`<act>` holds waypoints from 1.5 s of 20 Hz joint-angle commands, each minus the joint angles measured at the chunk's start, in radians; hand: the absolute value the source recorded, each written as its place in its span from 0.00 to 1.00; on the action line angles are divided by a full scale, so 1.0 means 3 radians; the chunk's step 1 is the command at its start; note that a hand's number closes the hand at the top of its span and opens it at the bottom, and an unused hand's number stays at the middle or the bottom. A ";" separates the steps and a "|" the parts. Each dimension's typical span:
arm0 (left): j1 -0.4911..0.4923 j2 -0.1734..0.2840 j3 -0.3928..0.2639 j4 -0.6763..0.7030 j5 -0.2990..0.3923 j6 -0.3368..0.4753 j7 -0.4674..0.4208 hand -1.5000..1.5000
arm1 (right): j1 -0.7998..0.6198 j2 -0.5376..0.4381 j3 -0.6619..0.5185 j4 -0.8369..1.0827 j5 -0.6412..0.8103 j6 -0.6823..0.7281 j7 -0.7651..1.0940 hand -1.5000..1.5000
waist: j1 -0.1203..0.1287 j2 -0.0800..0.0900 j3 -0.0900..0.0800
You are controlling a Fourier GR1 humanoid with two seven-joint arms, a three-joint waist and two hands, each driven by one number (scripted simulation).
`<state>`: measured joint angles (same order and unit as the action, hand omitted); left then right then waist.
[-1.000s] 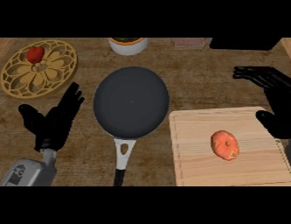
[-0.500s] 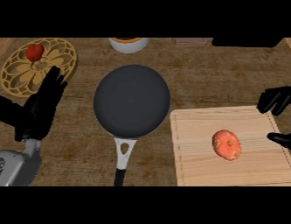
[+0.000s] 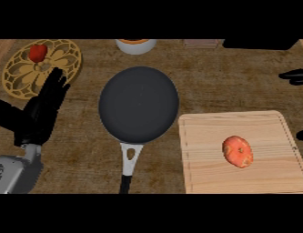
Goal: Pick the squash from the cutting board and place it in the pan
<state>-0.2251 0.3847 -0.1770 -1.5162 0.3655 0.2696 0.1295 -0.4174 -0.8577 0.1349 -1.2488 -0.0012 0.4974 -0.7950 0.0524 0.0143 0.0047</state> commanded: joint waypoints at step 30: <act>0.0287 -0.0070 0.0268 -0.0409 -0.0193 -0.0043 0.0307 0.50 | -0.0189 -0.0280 0.1386 -0.0911 0.2880 -0.0847 -0.0009 0.00 | -0.0170 -0.0059 -0.0016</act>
<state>-0.1717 0.3615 -0.1048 -1.5594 0.3106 0.2522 0.1727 -0.5084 -0.9597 0.5808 -1.4598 0.8022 0.2476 -0.8315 -0.0005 -0.0018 -0.0002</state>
